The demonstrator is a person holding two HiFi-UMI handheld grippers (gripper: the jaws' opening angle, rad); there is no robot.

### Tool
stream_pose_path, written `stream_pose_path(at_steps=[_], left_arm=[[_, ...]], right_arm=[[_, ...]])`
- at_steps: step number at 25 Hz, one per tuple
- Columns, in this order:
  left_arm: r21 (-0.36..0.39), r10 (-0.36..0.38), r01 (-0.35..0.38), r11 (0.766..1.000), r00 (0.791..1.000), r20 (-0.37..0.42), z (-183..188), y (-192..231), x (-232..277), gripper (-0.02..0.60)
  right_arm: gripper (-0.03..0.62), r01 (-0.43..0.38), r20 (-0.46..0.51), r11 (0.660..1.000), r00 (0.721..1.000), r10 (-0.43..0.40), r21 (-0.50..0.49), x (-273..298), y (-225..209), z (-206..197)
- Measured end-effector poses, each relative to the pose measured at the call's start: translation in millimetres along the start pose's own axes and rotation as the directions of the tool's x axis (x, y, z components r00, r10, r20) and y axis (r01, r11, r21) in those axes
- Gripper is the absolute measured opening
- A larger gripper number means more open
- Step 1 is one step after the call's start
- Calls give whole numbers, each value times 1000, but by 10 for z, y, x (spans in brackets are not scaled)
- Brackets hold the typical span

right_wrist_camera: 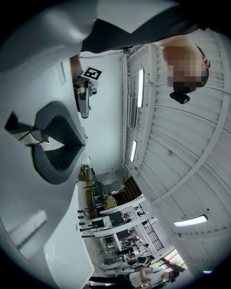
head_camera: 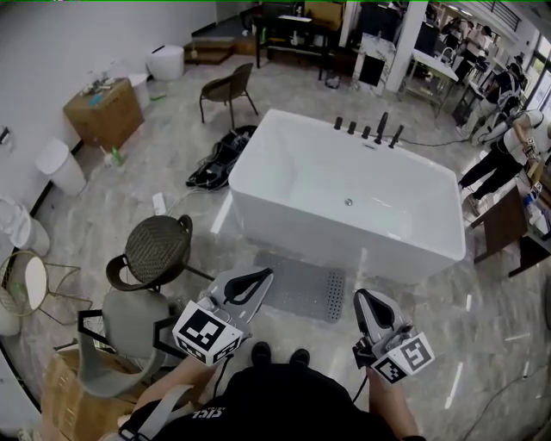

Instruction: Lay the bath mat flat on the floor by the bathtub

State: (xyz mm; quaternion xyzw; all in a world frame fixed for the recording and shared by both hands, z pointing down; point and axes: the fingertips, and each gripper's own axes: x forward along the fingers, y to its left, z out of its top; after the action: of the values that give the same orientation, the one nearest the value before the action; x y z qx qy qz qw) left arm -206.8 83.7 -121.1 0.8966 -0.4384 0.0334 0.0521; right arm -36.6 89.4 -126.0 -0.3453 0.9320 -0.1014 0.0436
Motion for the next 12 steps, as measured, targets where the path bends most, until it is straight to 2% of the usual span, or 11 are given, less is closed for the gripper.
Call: stream_pose_path(at_steps=[6, 12], left_arm=[[12, -13, 13, 1000, 1000, 3, 29, -97, 75, 6], [31, 19, -19, 999, 1000, 3, 102, -96, 71, 6]], right_arm=[[0, 32, 38, 999, 999, -32, -4, -94, -142, 106], [0, 55, 61, 998, 997, -55, 7, -243, -317, 157]])
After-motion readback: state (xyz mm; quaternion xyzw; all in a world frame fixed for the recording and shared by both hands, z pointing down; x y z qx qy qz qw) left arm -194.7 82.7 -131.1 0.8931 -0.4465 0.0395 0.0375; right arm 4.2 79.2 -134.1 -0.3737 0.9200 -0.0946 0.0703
